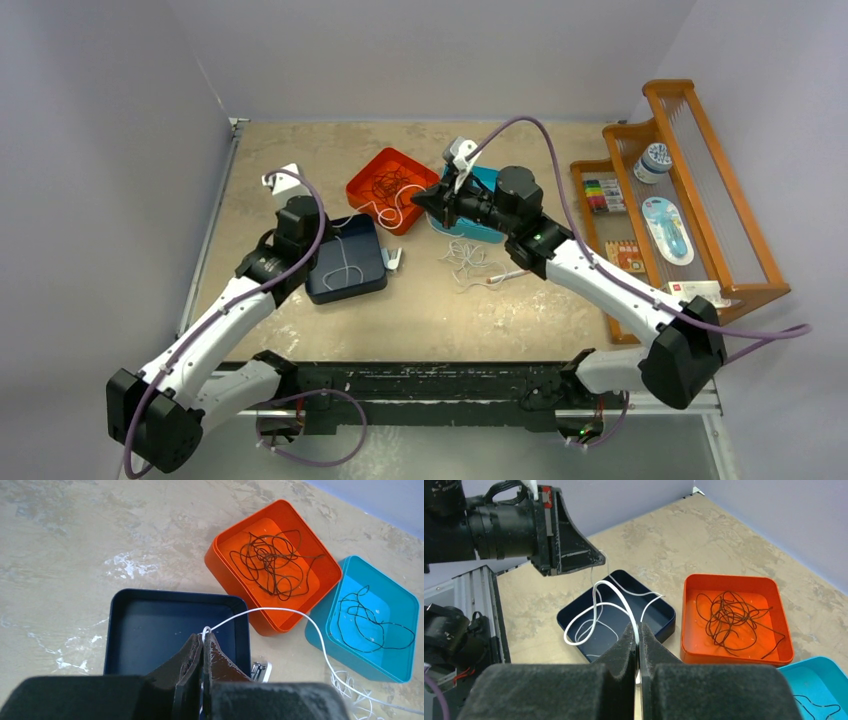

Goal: Untangle the cables

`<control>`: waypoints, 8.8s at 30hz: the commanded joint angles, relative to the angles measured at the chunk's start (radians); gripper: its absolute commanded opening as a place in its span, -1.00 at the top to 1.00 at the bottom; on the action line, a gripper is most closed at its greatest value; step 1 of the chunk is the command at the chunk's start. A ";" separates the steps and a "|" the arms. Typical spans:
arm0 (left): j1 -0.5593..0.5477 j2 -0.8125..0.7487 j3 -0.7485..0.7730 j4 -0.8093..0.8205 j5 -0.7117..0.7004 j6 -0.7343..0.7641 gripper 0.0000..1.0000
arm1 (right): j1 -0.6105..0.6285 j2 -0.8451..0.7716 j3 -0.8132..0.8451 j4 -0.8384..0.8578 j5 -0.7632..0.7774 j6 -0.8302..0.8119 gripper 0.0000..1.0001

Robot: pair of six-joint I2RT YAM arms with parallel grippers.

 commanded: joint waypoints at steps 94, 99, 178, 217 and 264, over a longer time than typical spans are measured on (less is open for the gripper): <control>0.121 -0.219 0.064 -0.117 -0.246 -0.029 0.03 | 0.163 0.747 0.658 -0.243 -0.070 0.000 1.00; 0.121 -0.211 0.053 -0.111 -0.231 -0.028 0.04 | 0.175 0.801 0.711 -0.258 -0.066 -0.003 1.00; 0.121 -0.219 0.009 -0.082 -0.235 -0.021 0.04 | 0.286 0.945 0.912 -0.311 0.241 -0.067 1.00; 0.120 -0.201 0.007 -0.069 -0.216 -0.025 0.04 | 0.280 0.873 0.666 -0.183 0.319 0.024 0.70; 0.001 0.170 -0.039 0.028 0.331 0.054 0.17 | 0.054 0.386 0.080 0.076 0.252 0.197 0.01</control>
